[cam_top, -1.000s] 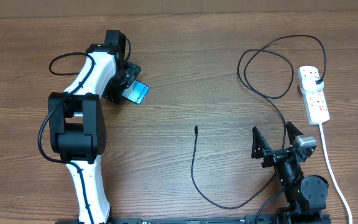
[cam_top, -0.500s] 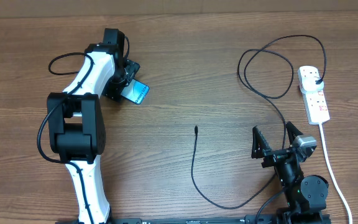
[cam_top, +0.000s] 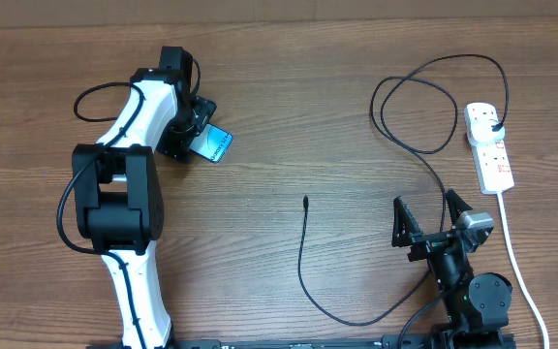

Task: Plug charger to phone and switch on socket

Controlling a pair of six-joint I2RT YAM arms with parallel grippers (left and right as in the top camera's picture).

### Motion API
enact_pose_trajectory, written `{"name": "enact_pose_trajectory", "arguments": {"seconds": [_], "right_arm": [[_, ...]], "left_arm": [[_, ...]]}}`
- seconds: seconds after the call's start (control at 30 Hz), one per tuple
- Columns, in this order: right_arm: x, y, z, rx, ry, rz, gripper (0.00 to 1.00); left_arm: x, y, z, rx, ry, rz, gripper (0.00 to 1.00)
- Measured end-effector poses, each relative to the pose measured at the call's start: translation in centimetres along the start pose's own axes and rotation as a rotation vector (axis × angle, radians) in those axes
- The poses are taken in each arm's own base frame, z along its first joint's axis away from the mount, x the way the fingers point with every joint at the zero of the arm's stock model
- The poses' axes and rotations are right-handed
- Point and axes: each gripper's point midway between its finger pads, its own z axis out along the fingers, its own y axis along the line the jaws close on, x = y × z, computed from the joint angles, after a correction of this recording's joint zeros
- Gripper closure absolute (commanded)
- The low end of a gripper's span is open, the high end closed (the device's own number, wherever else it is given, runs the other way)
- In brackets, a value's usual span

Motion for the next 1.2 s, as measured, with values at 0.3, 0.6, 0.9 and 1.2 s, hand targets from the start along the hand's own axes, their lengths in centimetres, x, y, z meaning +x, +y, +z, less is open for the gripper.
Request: {"name": "enact_pose_trajectory", "arguments": {"seconds": [0.3, 0.6, 0.9, 1.2], "right_arm": [[0.0, 0.0, 0.0, 0.0, 0.0, 0.0, 0.0], [0.02, 0.0, 0.0, 0.0, 0.001, 0.0, 0.0], [0.01, 0.0, 0.0, 0.0, 0.0, 0.0, 0.0], [0.0, 0.01, 0.0, 0.0, 0.0, 0.0, 0.0]], "left_arm": [[0.13, 0.23, 0.01, -0.009, 0.006, -0.011, 0.0], [-0.23, -0.55, 0.02, 0.022, -0.01, -0.015, 0.0], [-0.31, -0.56, 0.02, 0.022, -0.014, -0.018, 0.0], [-0.53, -0.28, 0.02, 0.009, -0.029, -0.026, 0.0]]}}
